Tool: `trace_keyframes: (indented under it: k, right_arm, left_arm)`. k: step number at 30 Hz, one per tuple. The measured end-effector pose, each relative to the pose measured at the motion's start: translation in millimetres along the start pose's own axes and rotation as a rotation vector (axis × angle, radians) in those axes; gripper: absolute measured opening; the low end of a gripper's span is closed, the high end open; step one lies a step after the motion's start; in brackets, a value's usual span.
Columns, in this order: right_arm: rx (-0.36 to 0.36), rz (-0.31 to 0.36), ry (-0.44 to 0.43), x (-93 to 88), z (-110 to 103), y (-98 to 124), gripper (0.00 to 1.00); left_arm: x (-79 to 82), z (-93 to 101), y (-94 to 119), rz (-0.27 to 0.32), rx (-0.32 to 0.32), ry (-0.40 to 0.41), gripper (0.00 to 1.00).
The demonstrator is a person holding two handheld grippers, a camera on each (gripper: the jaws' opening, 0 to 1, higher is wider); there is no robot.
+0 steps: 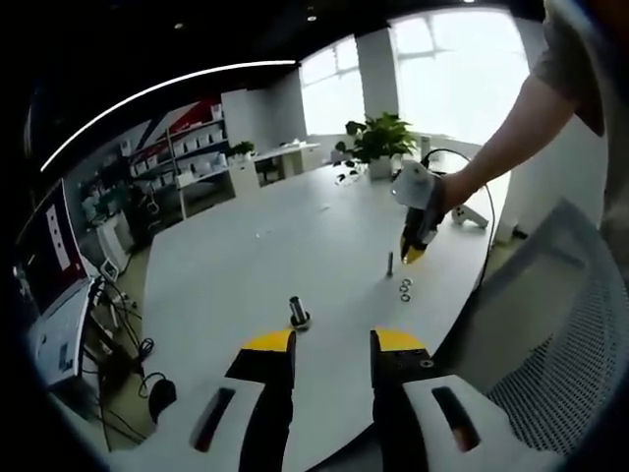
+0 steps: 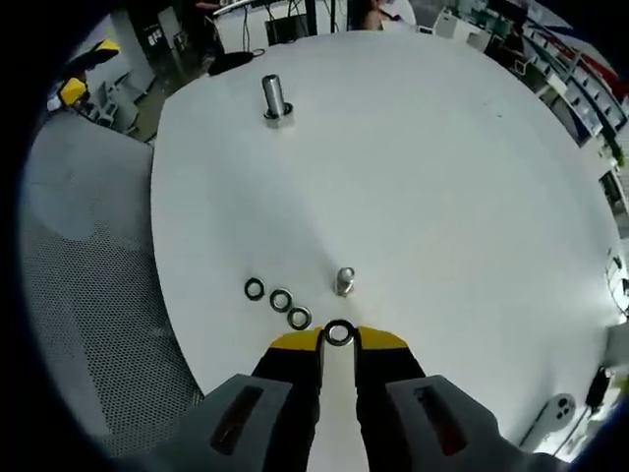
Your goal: Place the washer onto the threaded stud by aligning its center hole with the stud, sliding it down to the base, and recovering from edge contact or off-axis alignment until the washer reaches the visible bottom stop.
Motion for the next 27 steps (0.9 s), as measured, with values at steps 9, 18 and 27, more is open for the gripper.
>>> trace_keyframes:
  k: [9,18,27]
  right_arm:
    - [-0.032,0.041,0.001,12.3,8,14,0.13]
    - [-0.041,0.09,0.03,31.1,5,23,0.13]
    - [-0.026,0.078,0.069,35.7,0,18,0.13]
  left_arm:
    - [-0.2,-0.6,0,0.002,0.004,-0.001,0.28]
    - [-0.6,-0.7,0,0.0,0.006,-0.004,0.28]
    - [0.1,-2.1,0,0.002,0.011,-0.006,0.28]
Point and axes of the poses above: the point that each gripper's makers call its tool centre point, and the gripper's own axes: y roughly backward along the fingers, z roughly to its right, x roughly out of its top, the point moved 1 cm from there along y, roughly backward along the fingers, and after that the axes turned 4 degrees about -y, right-handed, at the moved point
